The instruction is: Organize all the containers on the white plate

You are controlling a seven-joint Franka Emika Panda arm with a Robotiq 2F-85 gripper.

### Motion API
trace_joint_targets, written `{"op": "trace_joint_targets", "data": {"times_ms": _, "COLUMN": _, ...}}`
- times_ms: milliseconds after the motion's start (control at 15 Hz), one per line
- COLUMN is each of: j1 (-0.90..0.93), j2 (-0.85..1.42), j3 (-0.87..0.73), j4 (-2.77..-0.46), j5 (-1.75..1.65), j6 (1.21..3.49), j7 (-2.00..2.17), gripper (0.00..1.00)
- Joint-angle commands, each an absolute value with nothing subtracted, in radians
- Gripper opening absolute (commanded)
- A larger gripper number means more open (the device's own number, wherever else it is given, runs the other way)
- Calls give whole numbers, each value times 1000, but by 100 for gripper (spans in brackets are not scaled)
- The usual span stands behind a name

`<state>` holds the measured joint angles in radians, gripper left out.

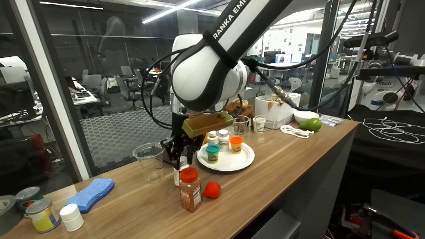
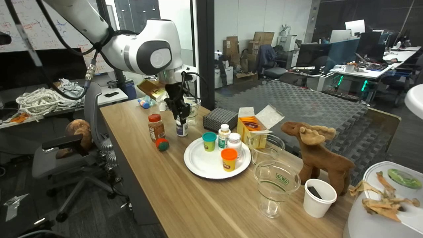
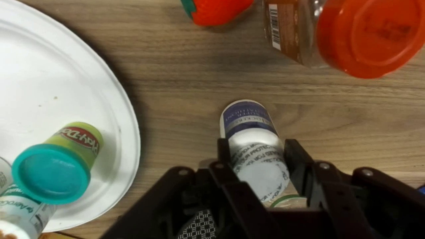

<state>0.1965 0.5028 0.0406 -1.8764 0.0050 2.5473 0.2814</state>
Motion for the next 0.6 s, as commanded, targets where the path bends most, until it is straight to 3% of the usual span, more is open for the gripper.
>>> {"op": "trace_joint_targets", "data": {"times_ms": 0, "j1": 206, "j2": 484, "j3": 35, "j4": -1875, "j5": -8, "j6": 2552, "j7": 281, "gripper": 24}}
{"op": "trace_joint_targets", "data": {"times_ms": 533, "j1": 252, "j2": 367, "j3": -32, "j4": -1925, "j5": -129, "j6": 2569, "j7": 374, "gripper": 21}}
